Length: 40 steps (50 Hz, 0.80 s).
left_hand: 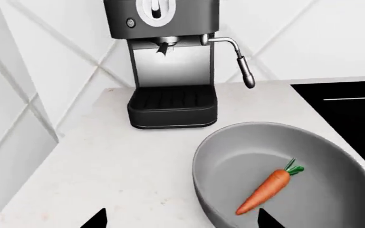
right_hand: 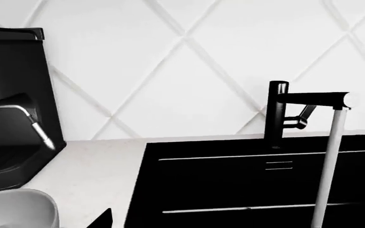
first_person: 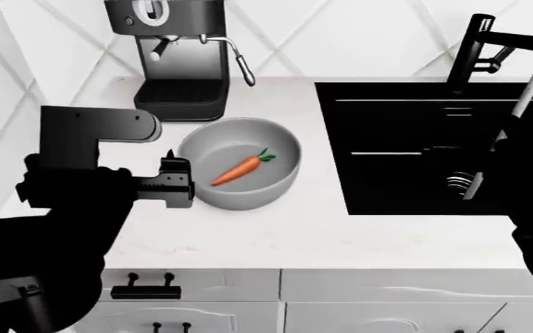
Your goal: Pick the eggplants and oranges from the sink and place them in one bowl. Place the carrot in the other bowl. Then turn off the sink faucet.
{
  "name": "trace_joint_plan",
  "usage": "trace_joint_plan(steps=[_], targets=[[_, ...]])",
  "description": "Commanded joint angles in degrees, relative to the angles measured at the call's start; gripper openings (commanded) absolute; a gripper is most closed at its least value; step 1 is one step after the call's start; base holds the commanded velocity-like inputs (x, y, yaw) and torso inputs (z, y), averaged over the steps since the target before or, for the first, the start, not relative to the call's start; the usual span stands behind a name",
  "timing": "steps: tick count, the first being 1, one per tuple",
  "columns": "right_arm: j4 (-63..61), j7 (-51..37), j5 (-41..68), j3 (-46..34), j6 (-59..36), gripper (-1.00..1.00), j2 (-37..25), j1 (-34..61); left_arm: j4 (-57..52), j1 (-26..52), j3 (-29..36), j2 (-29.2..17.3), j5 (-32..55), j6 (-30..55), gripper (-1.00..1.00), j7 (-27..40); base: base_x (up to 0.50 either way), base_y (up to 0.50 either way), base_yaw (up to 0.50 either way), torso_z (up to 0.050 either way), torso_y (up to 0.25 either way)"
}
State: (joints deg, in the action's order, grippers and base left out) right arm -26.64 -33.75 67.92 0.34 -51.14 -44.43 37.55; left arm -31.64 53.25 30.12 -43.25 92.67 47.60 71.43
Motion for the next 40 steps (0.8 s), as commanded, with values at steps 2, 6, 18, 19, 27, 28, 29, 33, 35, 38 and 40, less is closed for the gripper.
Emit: trace_joint_plan(steps=[2,6,18,19,27,28,29,33,35,38,40], targets=[[0.0,0.2,-0.3,0.2,0.1,1.00,0.2,-0.1,-0.6,-1.0,-0.7,-0.5,0.6,-1.5,1.00,-0.4,0.00,-0.50,0.00,0.000,0.000],[0.0,0.3,-0.2,0.3,0.3,1.00,0.2,-0.1,-0.8,-1.1,-0.8,-0.9,0.8,-1.5,1.00,-0.5,0.00,-0.50,0.00,0.000,0.000],[0.0,0.2,-0.9,0.5,1.1,1.00,0.3,-0.5,-0.5,-1.0,-0.3,-0.1,0.4,-1.6,1.00,-0.8,0.00,-0.50,0.00,0.000,0.000],[0.0,0.2,-0.9,0.5,1.1,1.00,0.2,-0.5,-0.5,-1.1,-0.3,-0.2,0.4,-1.6,1.00,-0.8,0.00,-0.50,0.00,0.000,0.000],[-0.2,0.0,-0.8,0.9,1.4,1.00,0.1,-1.2,-0.6,-1.4,-0.4,0.0,0.7,-2.1,1.00,-1.3,0.00,-0.50,0.00,0.000,0.000],[-0.2,0.0,-0.7,1.0,1.4,1.00,0.0,-1.2,-0.6,-1.4,-0.4,-0.1,0.6,-2.1,1.00,-1.3,0.00,-0.50,0.00,0.000,0.000],[-0.3,-0.1,-0.6,1.1,1.3,1.00,-0.1,-1.2,-0.6,-1.6,-0.5,-0.2,0.6,-2.3,1.00,-1.5,0.00,-0.50,0.00,0.000,0.000],[-0.2,-0.2,-0.4,1.1,1.2,1.00,-0.2,-1.2,-0.1,-1.4,-0.3,0.3,0.2,-2.3,1.00,-1.5,0.00,-0.50,0.00,0.000,0.000],[-0.2,-0.2,-0.5,1.1,1.3,1.00,-0.1,-1.1,-0.3,-1.4,-0.3,0.2,0.4,-2.3,1.00,-1.5,0.00,-0.50,0.00,0.000,0.000],[-0.1,0.0,-0.8,0.9,1.5,1.00,0.0,-1.3,-0.6,-1.5,-0.5,-0.2,0.8,-2.4,1.00,-1.6,0.00,-0.50,0.00,0.000,0.000],[-0.1,-0.1,-0.7,0.9,1.5,1.00,0.0,-1.4,-0.5,-1.6,-0.5,-0.1,0.6,-2.5,1.00,-1.7,0.00,-0.50,0.00,0.000,0.000]])
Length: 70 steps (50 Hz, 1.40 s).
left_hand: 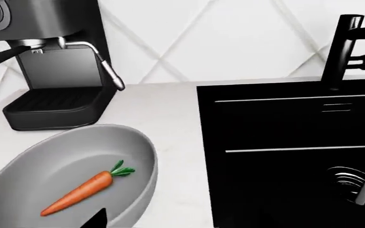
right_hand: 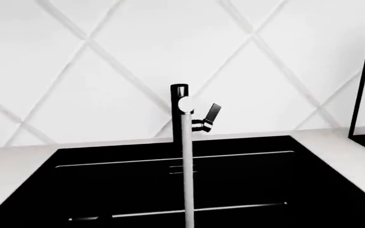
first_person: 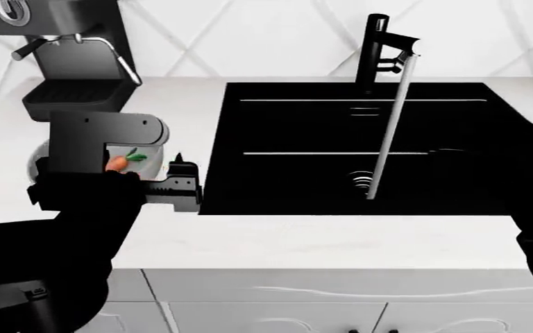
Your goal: Pick the eggplants and oranges from the sink and place them in one bowl. Place the carrot in the other bowl. Then turn off the sink faucet.
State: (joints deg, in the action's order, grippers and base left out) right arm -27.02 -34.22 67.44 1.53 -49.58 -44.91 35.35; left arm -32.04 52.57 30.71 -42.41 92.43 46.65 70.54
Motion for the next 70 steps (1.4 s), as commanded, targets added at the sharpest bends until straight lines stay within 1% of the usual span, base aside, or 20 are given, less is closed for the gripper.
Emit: trace_joint_plan(steps=[1,28,47,61,70], targets=[[0.2,0.4,-0.2,-0.3,-0.1,1.00,0.5,0.9,-0.2,-1.1,-1.2,-1.1,0.9,-1.6,1.00,-0.9,0.00,-0.50,0.00,0.000,0.000],[-0.1,0.0,0.6,0.4,0.4,1.00,0.3,0.4,-0.3,-1.5,-1.3,-1.3,1.1,-2.3,1.00,-1.4,0.00,-0.50,0.00,0.000,0.000],[-0.3,0.7,-2.6,-0.2,1.9,1.00,-0.2,-0.7,0.6,-1.8,-0.9,-1.3,0.0,-2.5,1.00,-1.6,0.03,-0.02,0.00,0.000,0.000],[-0.1,1.3,-3.0,-0.9,2.1,1.00,-0.1,-1.0,0.6,-1.7,-0.6,-1.1,-0.2,-2.6,1.00,-1.6,0.30,-0.09,0.00,0.000,0.000],[0.1,1.7,-3.4,-1.3,2.5,1.00,0.1,-0.9,0.9,-1.5,-1.0,-1.9,-0.2,-2.7,1.00,-2.0,0.25,-0.19,0.00,0.000,0.000]])
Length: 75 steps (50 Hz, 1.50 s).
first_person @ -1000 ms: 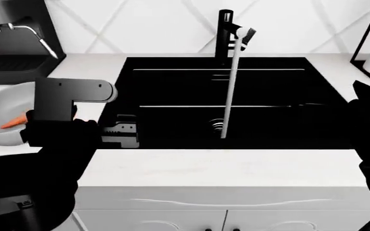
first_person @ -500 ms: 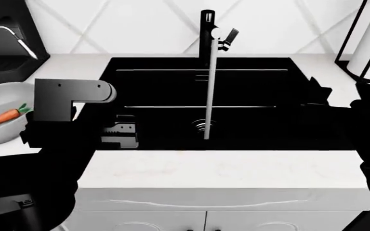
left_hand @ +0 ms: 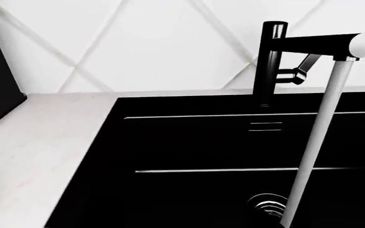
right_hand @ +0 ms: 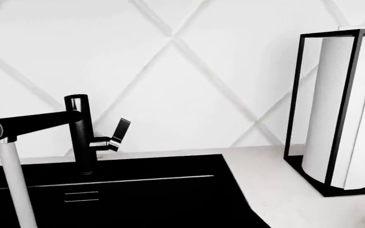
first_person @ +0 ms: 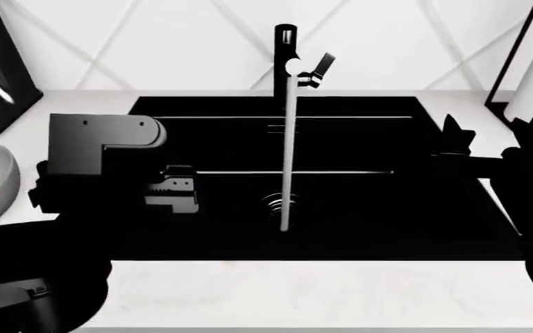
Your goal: Pick the eggplants and oranges from the sink and place them in one bowl. Place the carrot in the other bowl. Then turn off the sink faucet.
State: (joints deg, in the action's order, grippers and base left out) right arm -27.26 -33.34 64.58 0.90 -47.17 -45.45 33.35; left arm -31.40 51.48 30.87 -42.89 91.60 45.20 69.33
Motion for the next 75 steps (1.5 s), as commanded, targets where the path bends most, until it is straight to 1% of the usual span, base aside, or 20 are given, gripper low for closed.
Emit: trace_joint_plan(steps=[1,5,19,47,56,75], targets=[[0.4,0.8,-0.6,-0.7,0.1,1.00,0.7,1.0,0.3,-0.5,-1.3,-1.6,0.7,-1.2,1.00,-0.8,0.18,-0.05,0.00,0.000,0.000],[0.5,0.8,-0.9,-0.8,0.4,1.00,0.9,1.2,0.1,-0.8,-1.7,-2.2,0.7,-1.6,1.00,-0.9,0.16,-0.02,0.00,0.000,0.000],[0.6,0.7,-1.4,-1.1,0.8,1.00,0.9,0.8,0.9,-1.6,-1.0,-1.3,-0.7,-2.0,1.00,-1.9,0.17,0.00,0.00,0.000,0.000],[1.0,0.6,-1.5,-1.7,0.9,1.00,1.2,0.7,1.0,-2.2,-1.1,-1.9,-0.7,-2.4,1.00,-2.3,0.32,0.00,0.00,0.000,0.001],[0.6,-0.5,-0.1,-1.5,-0.1,1.00,1.0,1.2,1.5,-3.3,-1.6,-1.2,-1.1,-4.0,1.00,-2.4,0.01,0.00,0.00,0.000,0.001],[1.1,-0.4,-0.4,-1.5,0.4,1.00,1.3,0.9,2.0,-2.9,-0.9,-1.2,-0.2,-3.1,1.00,-1.8,0.00,0.00,0.00,0.000,0.000]])
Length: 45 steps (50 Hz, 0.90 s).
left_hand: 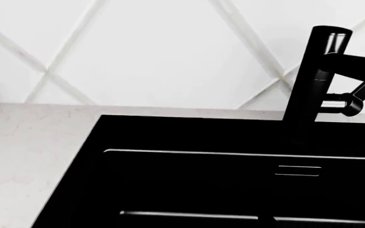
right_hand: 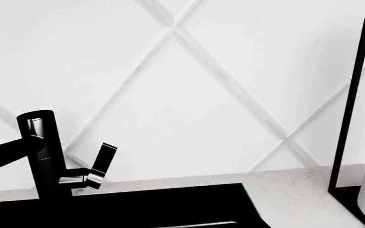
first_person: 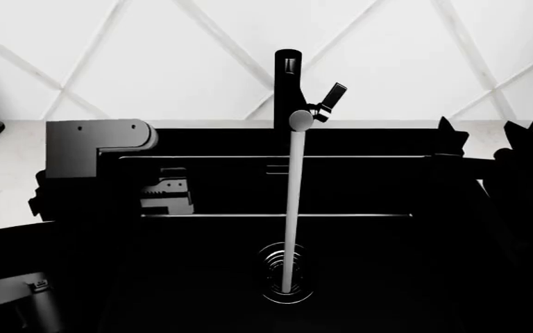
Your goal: Pick the eggplants and oranges from the sink and place them in one bowl. Place the carrot in the other bowl. Then turn off the sink faucet.
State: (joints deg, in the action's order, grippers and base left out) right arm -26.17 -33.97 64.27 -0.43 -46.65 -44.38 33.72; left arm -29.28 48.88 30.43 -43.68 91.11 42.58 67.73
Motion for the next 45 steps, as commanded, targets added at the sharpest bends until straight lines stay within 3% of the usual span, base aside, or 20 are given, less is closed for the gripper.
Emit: trace_joint_plan(steps=[1,2,20,34,38,39,45], targets=[[0.0,0.2,-0.1,-0.1,-0.1,1.00,0.2,0.5,-0.1,-0.3,-0.4,-0.4,0.3,-0.5,1.00,-0.2,0.00,0.00,0.00,0.000,0.000],[-14.2,41.9,-52.9,18.5,-32.4,1.00,28.9,6.5,-0.2,-3.5,-10.9,5.5,-0.8,10.2,1.00,0.4,0.00,0.00,0.00,0.000,0.000],[10.0,40.5,-54.7,11.2,-22.8,1.00,30.3,17.9,9.0,5.7,-7.9,9.3,-4.6,12.2,1.00,-2.1,0.00,0.00,0.00,0.000,0.000],[61.0,41.9,-58.8,3.8,7.8,1.00,33.0,38.3,21.6,14.5,-3.5,13.4,-10.7,13.5,1.00,-9.2,0.00,0.00,0.00,0.000,0.000],[93.1,42.4,-61.4,1.6,29.1,1.00,33.5,54.5,25.6,17.8,-2.0,14.9,-13.8,13.1,1.00,-11.4,0.00,0.00,0.00,0.000,0.000],[101.0,42.3,-61.6,1.5,30.7,1.00,33.5,55.8,25.9,17.9,-1.7,15.0,-14.3,13.1,1.00,-11.5,0.00,0.00,0.00,0.000,0.000],[101.1,42.1,-62.7,2.1,28.7,1.00,35.0,57.2,34.0,22.7,0.0,17.4,-17.8,12.4,1.00,-15.1,0.00,0.00,0.00,0.000,0.000]])
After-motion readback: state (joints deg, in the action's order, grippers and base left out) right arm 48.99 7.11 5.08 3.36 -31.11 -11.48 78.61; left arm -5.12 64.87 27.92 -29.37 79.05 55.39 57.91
